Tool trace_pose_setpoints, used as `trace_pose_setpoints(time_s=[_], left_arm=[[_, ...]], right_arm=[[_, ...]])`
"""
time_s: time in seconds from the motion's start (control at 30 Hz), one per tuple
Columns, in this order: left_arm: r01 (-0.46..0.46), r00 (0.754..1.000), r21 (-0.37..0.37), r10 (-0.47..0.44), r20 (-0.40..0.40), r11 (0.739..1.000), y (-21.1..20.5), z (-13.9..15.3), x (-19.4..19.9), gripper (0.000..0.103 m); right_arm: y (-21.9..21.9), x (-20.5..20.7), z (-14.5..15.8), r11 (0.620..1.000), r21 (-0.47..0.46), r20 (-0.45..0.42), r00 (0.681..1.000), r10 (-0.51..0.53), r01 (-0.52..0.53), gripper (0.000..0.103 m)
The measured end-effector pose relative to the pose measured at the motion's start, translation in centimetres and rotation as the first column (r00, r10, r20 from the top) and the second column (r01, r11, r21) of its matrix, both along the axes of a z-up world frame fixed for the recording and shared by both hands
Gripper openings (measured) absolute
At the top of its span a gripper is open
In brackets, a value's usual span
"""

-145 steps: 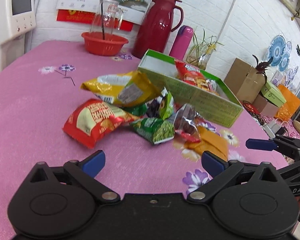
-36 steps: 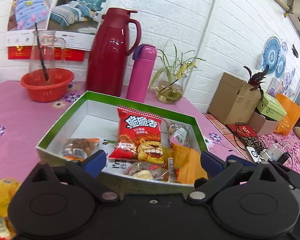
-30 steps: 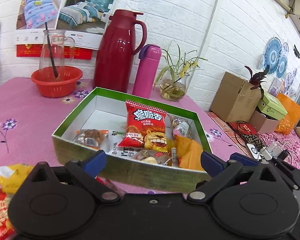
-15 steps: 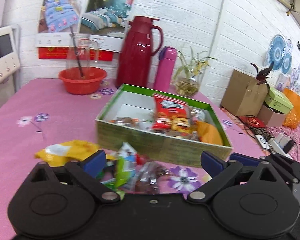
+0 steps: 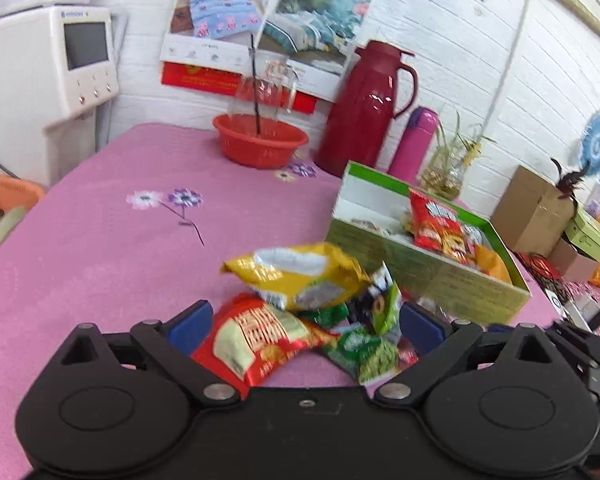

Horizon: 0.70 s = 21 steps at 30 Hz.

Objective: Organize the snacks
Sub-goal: 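Move the left tool to the clear brown-snack packet on the table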

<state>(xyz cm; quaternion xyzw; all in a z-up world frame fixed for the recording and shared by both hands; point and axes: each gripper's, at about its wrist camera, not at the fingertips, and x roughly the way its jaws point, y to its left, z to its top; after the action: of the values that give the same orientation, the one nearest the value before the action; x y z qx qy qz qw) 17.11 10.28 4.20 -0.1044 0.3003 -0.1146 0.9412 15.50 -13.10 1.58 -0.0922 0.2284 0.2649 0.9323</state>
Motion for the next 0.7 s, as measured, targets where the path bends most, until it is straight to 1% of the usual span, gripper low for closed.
trace_pose_setpoints(time_s=[0.1,0.17,0.23,0.27,0.3,0.33,0.37,0.4,0.43,0.47,0.57,0.6,0.7], left_arm=[[0.065,0.998,-0.005,-0.065,-0.026,0.998,-0.6,-1.2,-0.6,0.103],[0.102,0.994,-0.01,-0.102,-0.039,0.995,-1.2,-1.7,-0.9,0.103],[0.128,0.991,-0.015,-0.128,-0.048,0.992,-1.7,-2.0,-0.9,0.103],[0.137,0.989,-0.018,-0.138,-0.05,0.99,-1.9,-2.2,-0.9,0.103],[0.145,0.988,-0.021,-0.146,-0.053,0.989,-2.2,-2.2,-0.9,0.103],[0.153,0.987,-0.023,-0.154,-0.054,0.988,-2.3,-2.3,-0.9,0.103],[0.161,0.985,-0.025,-0.162,-0.056,0.987,-2.5,-2.3,-0.9,0.103],[0.168,0.984,-0.027,-0.169,-0.058,0.985,-2.7,-2.4,-0.9,0.103],[0.176,0.982,-0.028,-0.177,-0.061,0.984,-2.8,-2.4,-1.0,0.103],[0.189,0.98,-0.029,-0.19,-0.063,0.982,-3.1,-2.5,-1.1,0.103],[0.226,0.971,-0.03,-0.227,-0.074,0.974,-4.1,-2.7,-1.4,0.103],[0.242,0.967,-0.032,-0.244,-0.077,0.97,-4.5,-2.8,-1.4,0.103],[0.296,0.95,-0.05,-0.3,-0.087,0.954,-6.2,-3.1,-1.6,0.103]], right_arm=[[0.3,1.1,-1.3,0.999,-0.037,-0.042,0.999,-0.031,0.03,0.103],[0.4,1.9,-1.9,0.999,-0.035,-0.073,0.997,-0.04,0.038,0.096],[0.6,2.5,-2.2,0.998,-0.03,-0.071,0.996,-0.051,0.049,0.093],[0.8,2.7,-2.4,0.998,-0.031,-0.061,0.996,-0.061,0.059,0.089],[0.8,3.0,-2.6,0.997,-0.031,-0.052,0.996,-0.072,0.07,0.082],[0.8,3.2,-2.7,0.997,-0.033,-0.052,0.996,-0.075,0.073,0.049],[0.7,3.2,-2.9,0.997,-0.036,-0.059,0.995,-0.077,0.075,0.034],[0.4,3.1,-2.9,0.997,-0.033,-0.067,0.995,-0.071,0.069,0.03],[0.2,2.8,-3.0,0.998,-0.031,-0.069,0.996,-0.06,0.058,0.022],[-0.2,2.3,-2.9,0.998,-0.033,-0.063,0.997,-0.05,0.048,0.016],[-1.3,0.6,-2.8,0.999,-0.039,-0.064,0.998,-0.026,0.023,0.006],[-1.7,-0.1,-2.7,0.999,-0.033,-0.074,0.997,-0.015,0.012,0.003],[-2.9,-2.2,-2.8,1.0,-0.031,-0.085,0.996,-0.008,0.005,0.004]])
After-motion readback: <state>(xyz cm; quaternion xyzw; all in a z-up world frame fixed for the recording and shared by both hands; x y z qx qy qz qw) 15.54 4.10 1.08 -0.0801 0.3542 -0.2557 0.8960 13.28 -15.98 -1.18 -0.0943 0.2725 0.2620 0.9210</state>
